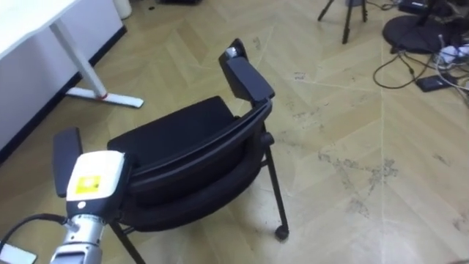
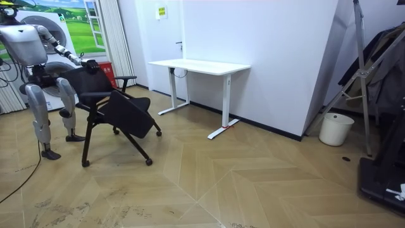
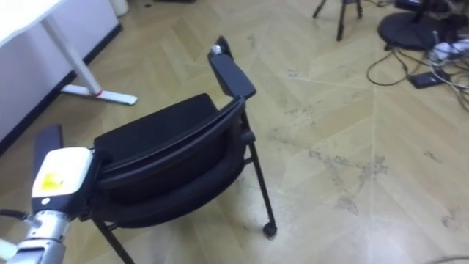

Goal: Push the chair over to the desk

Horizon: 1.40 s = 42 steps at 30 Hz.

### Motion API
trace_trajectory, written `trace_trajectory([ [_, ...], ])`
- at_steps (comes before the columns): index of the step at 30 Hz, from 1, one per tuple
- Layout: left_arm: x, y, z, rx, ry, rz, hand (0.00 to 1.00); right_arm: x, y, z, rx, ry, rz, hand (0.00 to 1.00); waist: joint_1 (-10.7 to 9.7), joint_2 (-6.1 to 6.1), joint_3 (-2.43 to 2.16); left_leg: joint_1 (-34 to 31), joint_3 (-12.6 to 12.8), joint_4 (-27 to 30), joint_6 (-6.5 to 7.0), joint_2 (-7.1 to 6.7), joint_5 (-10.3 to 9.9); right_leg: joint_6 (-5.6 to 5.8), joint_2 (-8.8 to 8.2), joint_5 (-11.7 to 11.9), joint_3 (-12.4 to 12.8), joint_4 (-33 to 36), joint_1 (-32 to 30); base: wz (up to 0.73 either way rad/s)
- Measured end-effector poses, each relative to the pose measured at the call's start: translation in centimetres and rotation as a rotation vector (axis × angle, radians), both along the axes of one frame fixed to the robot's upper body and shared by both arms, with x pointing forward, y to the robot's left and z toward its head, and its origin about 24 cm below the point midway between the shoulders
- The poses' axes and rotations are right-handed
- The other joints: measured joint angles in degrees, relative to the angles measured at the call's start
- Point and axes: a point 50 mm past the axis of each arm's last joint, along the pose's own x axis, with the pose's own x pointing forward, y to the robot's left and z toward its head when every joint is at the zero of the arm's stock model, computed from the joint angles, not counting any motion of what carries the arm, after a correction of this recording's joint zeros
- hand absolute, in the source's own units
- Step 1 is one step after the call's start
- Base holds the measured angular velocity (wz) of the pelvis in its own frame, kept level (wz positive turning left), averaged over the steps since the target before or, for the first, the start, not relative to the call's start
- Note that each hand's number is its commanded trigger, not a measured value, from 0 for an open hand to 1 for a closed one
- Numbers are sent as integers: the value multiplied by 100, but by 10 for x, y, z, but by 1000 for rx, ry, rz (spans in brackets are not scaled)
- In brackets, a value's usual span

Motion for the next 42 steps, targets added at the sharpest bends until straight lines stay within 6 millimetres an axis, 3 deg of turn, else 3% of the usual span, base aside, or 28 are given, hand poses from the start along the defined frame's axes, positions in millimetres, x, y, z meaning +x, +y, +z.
trace_trajectory([
  [2,0,9,5,9,-14,26,100,19,-22,38,-248,-26,-7,0,-85,-34,9,-102,66,36,0,-1,0,1,0,-16,103,95,-170,-19],
  [4,1,15,8,21,-24,34,100,37,-32,67,-420,-49,9,0,-133,-55,2,-173,104,61,1,-3,0,2,5,-16,176,130,-277,-15],
  [9,3,18,12,29,-41,34,100,71,-36,129,-788,-40,28,0,-203,-114,-38,-267,127,114,1,-1,0,1,5,-13,200,180,-385,-1],
  [14,9,12,17,25,-28,14,100,107,-22,186,-1126,-73,108,0,-36,-156,-8,-223,200,108,0,-1,0,-2,6,-11,256,238,-430,-7],
  [15,9,12,18,25,-26,13,100,112,-20,192,-1167,-76,128,0,-24,-128,-23,-223,205,106,0,-2,0,-2,6,-11,259,241,-431,-14],
  [17,14,11,20,22,-25,9,100,134,-4,216,-1339,-102,216,0,125,-172,16,-169,275,89,0,1,0,-3,20,-10,345,270,-438,-15],
  [20,20,6,21,23,-13,4,100,170,26,238,-1508,-185,365,0,188,-173,18,-164,287,89,0,1,0,-5,19,0,338,277,-435,-3],
  [25,27,-3,23,22,-6,-36,100,196,50,259,-1664,-243,537,0,420,-190,28,-109,284,39,1,5,1,-7,27,1,334,271,-416,-1],
  [29,31,-7,30,42,-17,-68,100,212,71,256,-1682,-265,694,0,619,-302,95,-35,282,1,1,31,1,-7,60,1,333,249,-351,-1],
  [31,35,-10,32,46,-21,-84,100,218,83,252,-1705,-265,789,0,717,-323,99,-28,282,-4,1,33,1,-7,64,1,334,250,-353,0],
  [37,40,-17,35,65,-27,-131,100,229,111,252,-1757,-304,1011,0,949,-376,73,-40,236,-5,1,41,1,-7,67,1,284,246,-348,1],
  [42,42,-23,34,78,-15,-163,100,234,122,251,-1784,-298,1115,0,1042,-454,13,41,72,-11,1,49,1,-25,72,12,158,107,-147,10],
])
